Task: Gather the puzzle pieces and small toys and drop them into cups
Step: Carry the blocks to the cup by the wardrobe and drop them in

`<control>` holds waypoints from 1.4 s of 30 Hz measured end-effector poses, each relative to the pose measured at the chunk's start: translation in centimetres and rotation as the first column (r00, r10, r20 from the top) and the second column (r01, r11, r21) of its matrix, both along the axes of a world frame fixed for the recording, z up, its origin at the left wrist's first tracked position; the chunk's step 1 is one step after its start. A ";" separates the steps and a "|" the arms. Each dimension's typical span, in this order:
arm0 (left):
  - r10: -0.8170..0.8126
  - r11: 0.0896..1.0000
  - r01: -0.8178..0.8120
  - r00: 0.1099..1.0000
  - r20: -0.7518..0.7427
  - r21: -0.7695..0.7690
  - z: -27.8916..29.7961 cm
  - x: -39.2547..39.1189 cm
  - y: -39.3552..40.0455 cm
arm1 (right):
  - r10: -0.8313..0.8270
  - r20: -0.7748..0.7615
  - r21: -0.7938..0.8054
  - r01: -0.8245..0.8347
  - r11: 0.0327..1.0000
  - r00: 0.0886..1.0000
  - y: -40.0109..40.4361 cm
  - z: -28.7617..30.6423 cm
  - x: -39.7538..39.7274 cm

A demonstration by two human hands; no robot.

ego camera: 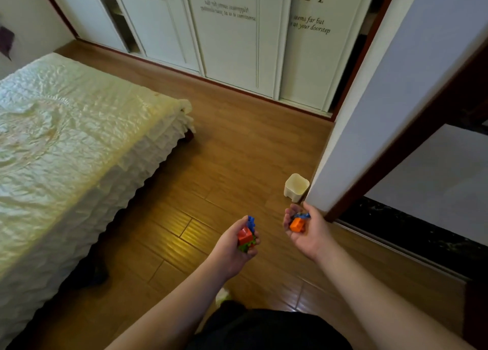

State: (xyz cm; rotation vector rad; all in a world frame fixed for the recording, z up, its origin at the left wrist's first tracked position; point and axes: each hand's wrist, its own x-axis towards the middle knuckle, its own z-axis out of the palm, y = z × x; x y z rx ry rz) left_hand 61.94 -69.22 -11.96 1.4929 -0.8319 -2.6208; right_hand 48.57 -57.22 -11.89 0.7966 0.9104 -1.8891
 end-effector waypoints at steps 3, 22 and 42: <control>-0.053 0.999 0.053 0.999 0.010 0.011 -1.0 -3.2 -3.2 | -0.033 0.015 0.039 0.032 0.999 0.999 -3.1 -1.2 -2.1; -0.562 0.818 0.564 0.826 0.051 -0.112 -4.5 -26.2 -19.5 | -0.192 -0.002 0.307 0.184 0.934 0.981 -10.3 -6.8 -14.7; -0.660 0.729 0.675 0.738 0.142 -0.114 -12.0 -47.0 -24.6 | -0.058 0.071 0.466 0.018 0.885 0.996 -17.3 -17.2 -35.1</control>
